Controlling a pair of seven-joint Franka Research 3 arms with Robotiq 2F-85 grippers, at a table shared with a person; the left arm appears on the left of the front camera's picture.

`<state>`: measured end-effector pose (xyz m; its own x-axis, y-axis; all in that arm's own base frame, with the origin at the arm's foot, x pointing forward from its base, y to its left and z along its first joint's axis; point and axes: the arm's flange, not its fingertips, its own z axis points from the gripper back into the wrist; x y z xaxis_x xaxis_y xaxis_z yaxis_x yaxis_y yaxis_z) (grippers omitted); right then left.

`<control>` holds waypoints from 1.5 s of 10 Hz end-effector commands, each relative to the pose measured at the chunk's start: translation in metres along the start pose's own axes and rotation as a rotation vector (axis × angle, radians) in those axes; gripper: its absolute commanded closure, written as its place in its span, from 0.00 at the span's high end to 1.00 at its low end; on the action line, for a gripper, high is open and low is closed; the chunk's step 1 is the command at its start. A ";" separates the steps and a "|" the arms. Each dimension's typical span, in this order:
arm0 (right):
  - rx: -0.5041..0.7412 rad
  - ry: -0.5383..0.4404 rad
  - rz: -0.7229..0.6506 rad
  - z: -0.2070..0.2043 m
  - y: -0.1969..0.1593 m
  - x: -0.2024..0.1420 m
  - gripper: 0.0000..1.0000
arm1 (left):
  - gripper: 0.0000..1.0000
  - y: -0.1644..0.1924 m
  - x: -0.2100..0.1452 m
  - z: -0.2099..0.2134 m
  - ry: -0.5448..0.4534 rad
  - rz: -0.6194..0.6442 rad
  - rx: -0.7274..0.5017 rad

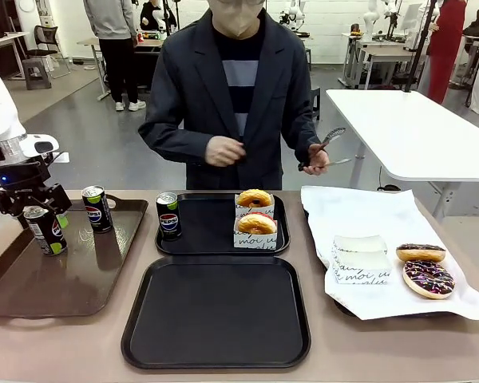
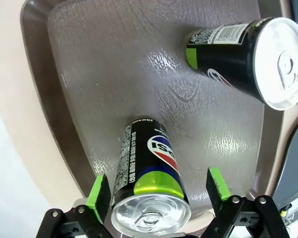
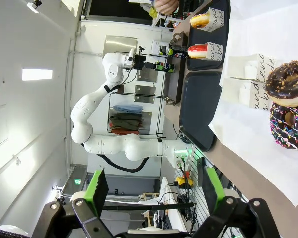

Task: Set up donuts and drinks on trays.
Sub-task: Pick up one Pepsi coke from the Handle tray and place it on the Flat Tray without a Pepsi coke.

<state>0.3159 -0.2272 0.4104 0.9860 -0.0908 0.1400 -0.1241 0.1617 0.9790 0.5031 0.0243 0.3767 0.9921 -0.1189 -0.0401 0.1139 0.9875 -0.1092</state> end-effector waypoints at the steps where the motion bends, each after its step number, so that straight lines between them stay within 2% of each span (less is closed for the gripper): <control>1: 0.006 -0.001 0.008 0.000 0.001 0.000 1.00 | 0.90 0.001 -0.005 0.002 -0.041 -0.023 -0.008; 2: 0.006 -0.001 0.008 0.000 0.001 0.000 1.00 | 0.45 0.001 -0.004 0.003 -0.051 -0.029 -0.005; 3: 0.006 -0.001 0.008 0.000 0.001 0.000 1.00 | 0.35 0.001 -0.005 0.004 -0.063 -0.031 -0.005; 4: 0.006 -0.001 0.008 0.000 0.001 0.000 1.00 | 0.00 0.001 -0.005 0.004 -0.066 -0.035 -0.001; 6: 0.006 -0.001 0.008 0.000 0.001 0.000 1.00 | 0.00 0.001 -0.006 0.003 -0.052 -0.038 0.012; 7: 0.006 -0.001 0.008 0.000 0.001 0.000 1.00 | 0.09 0.001 -0.007 0.004 -0.043 -0.042 0.020; 9: 0.006 -0.001 0.008 0.000 0.001 0.000 1.00 | 0.00 -0.006 -0.017 0.016 -0.025 -0.085 0.026; 11: 0.006 -0.001 0.008 0.000 0.001 0.000 1.00 | 0.00 -0.030 -0.059 0.049 0.038 -0.177 0.004; 13: 0.006 -0.001 0.008 0.000 0.001 0.000 1.00 | 0.00 -0.056 -0.113 0.076 0.105 -0.239 0.058; 15: 0.006 -0.001 0.008 0.000 0.001 0.000 1.00 | 0.00 -0.074 -0.162 0.102 0.026 -0.313 0.089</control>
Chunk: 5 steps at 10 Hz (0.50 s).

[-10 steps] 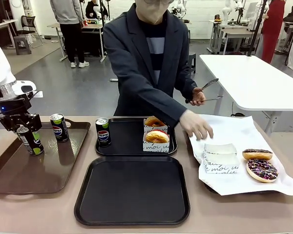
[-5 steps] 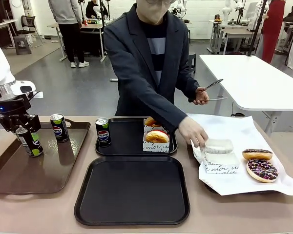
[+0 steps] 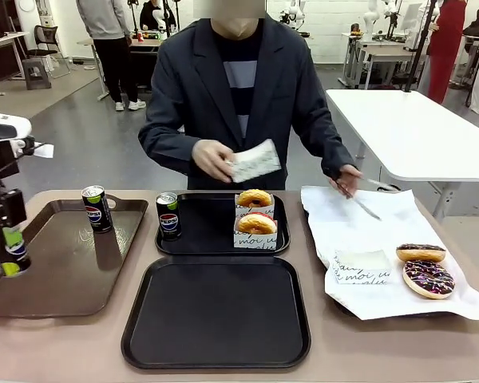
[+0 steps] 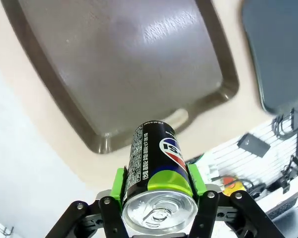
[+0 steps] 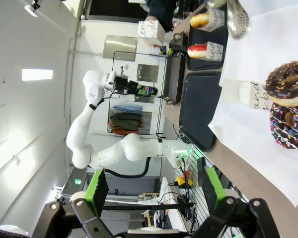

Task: Set up donuts and drinks on trays.
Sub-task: Pick up one Pepsi coke from the Handle tray and place it on the Flat Tray without a Pepsi coke.

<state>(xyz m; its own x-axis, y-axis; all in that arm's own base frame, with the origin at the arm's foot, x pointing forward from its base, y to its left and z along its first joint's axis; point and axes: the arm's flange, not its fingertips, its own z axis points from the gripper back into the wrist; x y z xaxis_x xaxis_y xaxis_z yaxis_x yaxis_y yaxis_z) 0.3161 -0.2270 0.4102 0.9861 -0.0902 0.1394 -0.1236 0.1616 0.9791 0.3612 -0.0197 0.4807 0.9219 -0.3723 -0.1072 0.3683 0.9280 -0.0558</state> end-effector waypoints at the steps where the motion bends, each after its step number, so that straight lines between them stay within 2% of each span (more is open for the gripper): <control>1: 0.006 -0.002 0.008 0.000 0.001 0.000 1.00 | 0.00 -0.015 -0.036 0.020 -0.097 -0.060 0.025; 3: 0.006 -0.002 0.008 0.000 0.001 0.000 1.00 | 0.00 -0.015 -0.041 0.034 -0.124 -0.026 -0.017; 4: 0.006 -0.002 0.008 0.000 0.001 0.000 1.00 | 0.00 -0.002 -0.036 0.037 -0.121 0.004 -0.035; 5: 0.006 -0.002 0.008 0.000 0.001 0.000 1.00 | 0.00 -0.022 -0.044 0.036 -0.109 -0.029 0.023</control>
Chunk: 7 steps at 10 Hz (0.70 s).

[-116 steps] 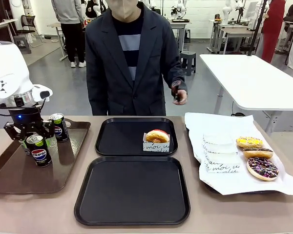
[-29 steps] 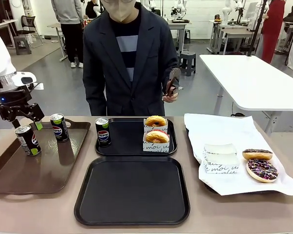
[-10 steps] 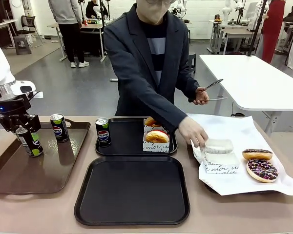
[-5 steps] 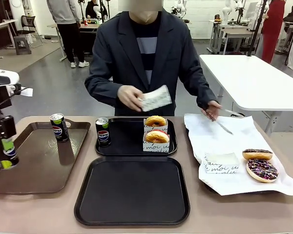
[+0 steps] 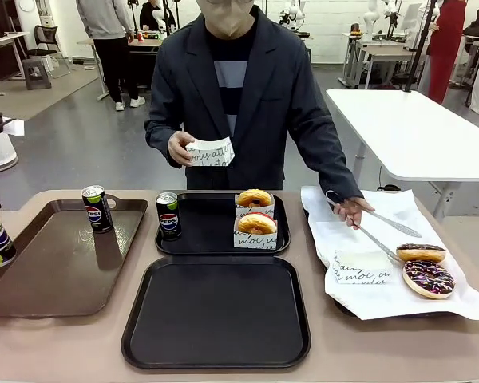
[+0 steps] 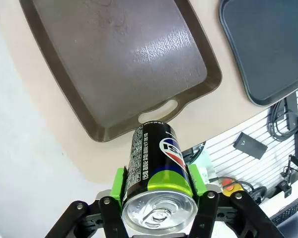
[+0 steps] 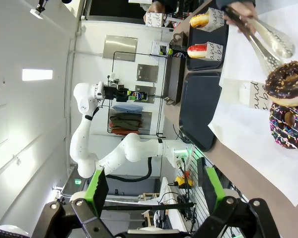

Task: Set up donuts and drinks on trays.
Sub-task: Pick up one Pepsi coke from the Handle tray and place it on the Flat Tray without a Pepsi coke.

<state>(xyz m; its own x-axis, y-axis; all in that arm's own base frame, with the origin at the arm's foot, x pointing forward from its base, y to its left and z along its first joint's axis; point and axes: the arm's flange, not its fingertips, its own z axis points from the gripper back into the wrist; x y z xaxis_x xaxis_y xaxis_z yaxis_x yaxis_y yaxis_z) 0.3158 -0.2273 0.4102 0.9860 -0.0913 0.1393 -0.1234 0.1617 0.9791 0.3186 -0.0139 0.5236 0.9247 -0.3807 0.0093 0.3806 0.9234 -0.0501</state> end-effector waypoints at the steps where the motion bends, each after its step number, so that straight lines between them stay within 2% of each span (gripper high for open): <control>1: 0.006 -0.001 0.008 0.000 0.001 0.001 1.00 | 0.00 -0.009 0.002 -0.001 0.007 -0.017 0.016; 2: 0.006 -0.001 0.008 0.000 0.001 0.001 1.00 | 0.59 0.000 0.000 0.000 0.000 0.000 0.000; 4: 0.006 -0.001 0.008 0.000 0.001 0.001 1.00 | 0.59 -0.023 0.020 0.004 -0.084 -0.071 -0.003; 7: 0.006 -0.001 0.008 0.000 0.001 0.001 1.00 | 0.59 -0.063 0.057 -0.001 -0.059 -0.141 -0.043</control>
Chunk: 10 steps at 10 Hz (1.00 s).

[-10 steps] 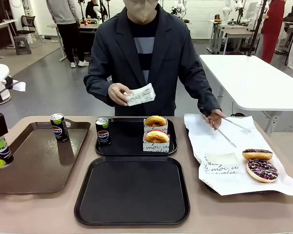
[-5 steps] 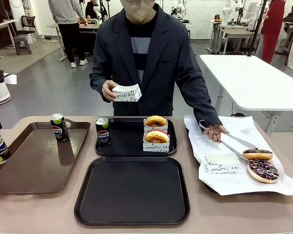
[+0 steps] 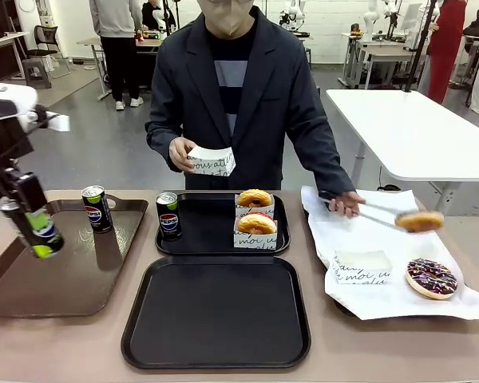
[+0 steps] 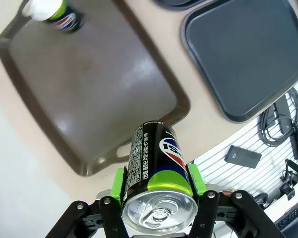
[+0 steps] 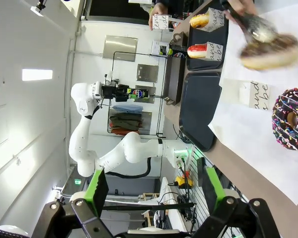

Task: Set up donuts and drinks on trays.
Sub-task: Pick up one Pepsi coke from the Handle tray and place it on the Flat Tray without a Pepsi coke.

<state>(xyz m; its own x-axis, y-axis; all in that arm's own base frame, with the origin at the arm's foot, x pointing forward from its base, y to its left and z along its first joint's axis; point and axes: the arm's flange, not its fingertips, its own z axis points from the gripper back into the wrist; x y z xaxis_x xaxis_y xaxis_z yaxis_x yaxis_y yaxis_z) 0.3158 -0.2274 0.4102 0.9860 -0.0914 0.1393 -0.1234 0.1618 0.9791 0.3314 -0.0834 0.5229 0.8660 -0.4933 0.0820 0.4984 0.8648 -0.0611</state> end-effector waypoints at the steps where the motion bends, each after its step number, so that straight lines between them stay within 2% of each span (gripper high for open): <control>1: 0.006 0.000 0.008 0.000 0.001 0.001 1.00 | 0.59 -0.012 0.031 -0.005 0.019 -0.024 -0.033; 6: 0.006 0.000 0.008 0.000 0.001 0.001 1.00 | 0.59 -0.061 0.084 -0.036 0.080 -0.108 -0.031; 10: 0.006 0.000 0.008 0.000 0.001 0.001 1.00 | 0.59 -0.091 0.131 -0.064 0.077 -0.130 -0.046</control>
<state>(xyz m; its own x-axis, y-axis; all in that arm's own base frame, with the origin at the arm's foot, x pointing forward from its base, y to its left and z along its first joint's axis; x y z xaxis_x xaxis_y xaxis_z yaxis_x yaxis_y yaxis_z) 0.3158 -0.2274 0.4102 0.9860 -0.0914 0.1393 -0.1233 0.1619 0.9791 0.3921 -0.2204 0.4729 0.7824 -0.6227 -0.0038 0.6204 0.7800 -0.0815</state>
